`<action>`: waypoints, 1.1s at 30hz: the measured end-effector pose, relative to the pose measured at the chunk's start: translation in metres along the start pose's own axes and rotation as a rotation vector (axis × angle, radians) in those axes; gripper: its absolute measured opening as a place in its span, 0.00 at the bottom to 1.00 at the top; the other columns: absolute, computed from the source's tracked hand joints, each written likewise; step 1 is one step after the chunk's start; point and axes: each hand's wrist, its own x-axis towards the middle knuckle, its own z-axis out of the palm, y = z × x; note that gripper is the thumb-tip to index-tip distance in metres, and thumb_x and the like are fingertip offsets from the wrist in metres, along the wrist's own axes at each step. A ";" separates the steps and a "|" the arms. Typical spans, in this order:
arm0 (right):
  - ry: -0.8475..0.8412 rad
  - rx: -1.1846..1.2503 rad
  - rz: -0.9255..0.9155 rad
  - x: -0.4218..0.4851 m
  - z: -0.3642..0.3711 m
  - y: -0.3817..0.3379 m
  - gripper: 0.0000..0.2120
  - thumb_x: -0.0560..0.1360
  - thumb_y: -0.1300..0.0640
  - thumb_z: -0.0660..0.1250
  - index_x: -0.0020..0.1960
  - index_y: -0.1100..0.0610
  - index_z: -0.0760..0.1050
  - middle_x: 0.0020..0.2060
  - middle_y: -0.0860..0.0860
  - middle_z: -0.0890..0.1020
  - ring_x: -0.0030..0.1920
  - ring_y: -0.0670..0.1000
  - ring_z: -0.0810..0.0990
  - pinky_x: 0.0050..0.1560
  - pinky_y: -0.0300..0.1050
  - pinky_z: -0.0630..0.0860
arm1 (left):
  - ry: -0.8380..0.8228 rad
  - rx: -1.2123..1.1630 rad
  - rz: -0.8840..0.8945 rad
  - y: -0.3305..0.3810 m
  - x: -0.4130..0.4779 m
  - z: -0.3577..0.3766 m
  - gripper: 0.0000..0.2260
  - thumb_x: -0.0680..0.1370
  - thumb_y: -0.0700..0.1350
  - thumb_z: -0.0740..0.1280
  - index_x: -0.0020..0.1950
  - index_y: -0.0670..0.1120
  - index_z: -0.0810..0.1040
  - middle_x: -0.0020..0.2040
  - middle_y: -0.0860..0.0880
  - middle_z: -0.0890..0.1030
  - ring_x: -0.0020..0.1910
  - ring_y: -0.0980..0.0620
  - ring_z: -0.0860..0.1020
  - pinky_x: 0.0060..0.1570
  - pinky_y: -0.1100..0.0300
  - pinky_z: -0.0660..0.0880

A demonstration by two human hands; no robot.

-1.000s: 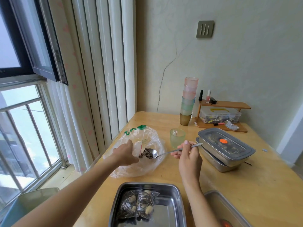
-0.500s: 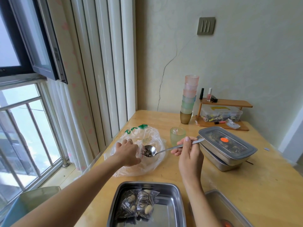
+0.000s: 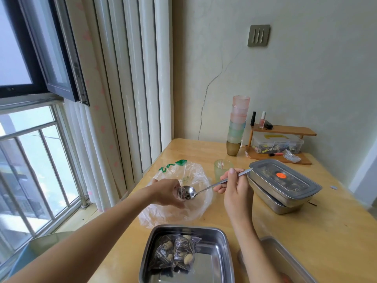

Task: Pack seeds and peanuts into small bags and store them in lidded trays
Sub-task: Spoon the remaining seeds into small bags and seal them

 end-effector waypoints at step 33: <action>-0.485 -0.302 -0.804 -0.005 0.007 -0.089 0.11 0.87 0.53 0.58 0.55 0.60 0.75 0.50 0.47 0.76 0.40 0.52 0.79 0.41 0.49 0.77 | 0.566 -0.794 -0.025 0.009 -0.013 0.018 0.17 0.73 0.55 0.79 0.54 0.48 0.79 0.47 0.53 0.83 0.46 0.54 0.81 0.45 0.59 0.76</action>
